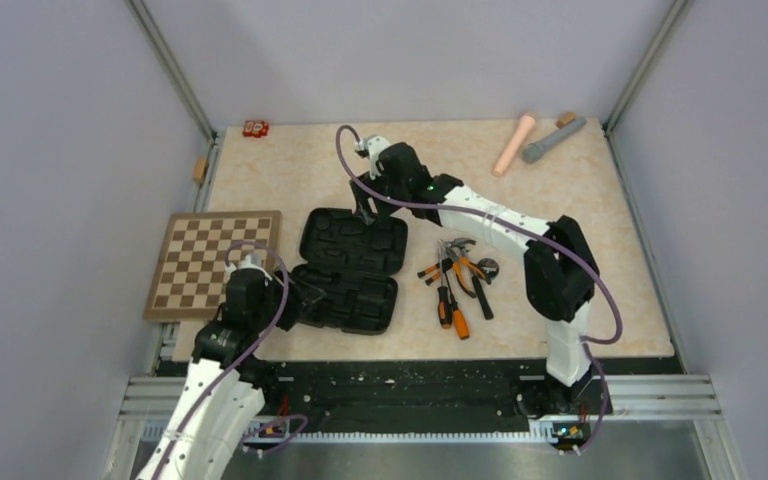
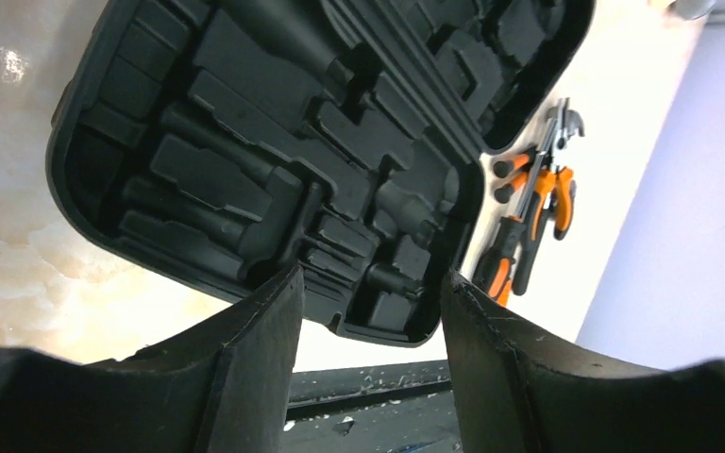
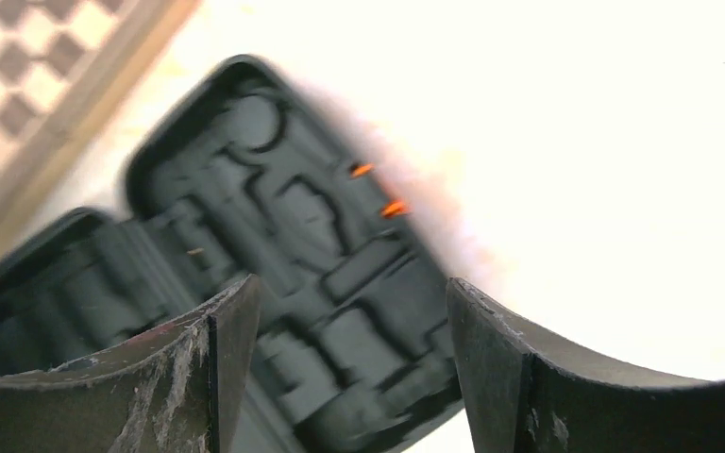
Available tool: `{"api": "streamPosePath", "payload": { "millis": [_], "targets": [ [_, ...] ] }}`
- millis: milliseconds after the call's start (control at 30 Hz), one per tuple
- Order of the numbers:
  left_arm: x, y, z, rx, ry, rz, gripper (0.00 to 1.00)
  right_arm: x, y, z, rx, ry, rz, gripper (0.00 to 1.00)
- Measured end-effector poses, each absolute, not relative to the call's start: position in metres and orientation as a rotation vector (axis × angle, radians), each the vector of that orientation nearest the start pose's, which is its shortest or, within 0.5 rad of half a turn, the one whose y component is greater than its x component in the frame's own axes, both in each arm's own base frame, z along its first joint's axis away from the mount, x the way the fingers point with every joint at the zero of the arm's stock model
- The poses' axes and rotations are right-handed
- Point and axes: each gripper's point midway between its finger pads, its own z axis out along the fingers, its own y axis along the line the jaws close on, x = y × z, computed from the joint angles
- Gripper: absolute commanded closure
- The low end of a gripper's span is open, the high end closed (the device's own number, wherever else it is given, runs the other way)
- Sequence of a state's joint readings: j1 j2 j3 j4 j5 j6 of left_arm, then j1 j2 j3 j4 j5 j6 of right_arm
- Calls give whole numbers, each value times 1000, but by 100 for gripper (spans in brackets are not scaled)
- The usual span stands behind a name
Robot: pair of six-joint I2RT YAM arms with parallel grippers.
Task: Pack the tool kit
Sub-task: Open the toolbox at the center of the board.
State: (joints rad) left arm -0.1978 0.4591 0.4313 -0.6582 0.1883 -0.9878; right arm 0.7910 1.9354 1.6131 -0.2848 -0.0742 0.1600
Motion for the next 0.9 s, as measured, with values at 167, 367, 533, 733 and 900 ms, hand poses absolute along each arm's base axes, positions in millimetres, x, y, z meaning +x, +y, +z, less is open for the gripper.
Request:
{"api": "streamPosePath", "payload": {
  "millis": [167,367,533,733,900],
  "targets": [
    [185,-108,99,-799,2299,-805,40,417,385,134,-853,2109,388,29],
    [186,-110,90,-777,2315,-801,40,422,382,72,-1083,2163,258,44],
    [185,-109,84,-772,2327,-789,40,417,382,53,-1148,2187,279,74],
    [190,-106,82,-747,2325,-758,40,407,369,45,-1064,2257,339,100],
    [198,-101,85,-710,2333,-698,40,383,341,36,-821,2396,337,100]
  ]
}}
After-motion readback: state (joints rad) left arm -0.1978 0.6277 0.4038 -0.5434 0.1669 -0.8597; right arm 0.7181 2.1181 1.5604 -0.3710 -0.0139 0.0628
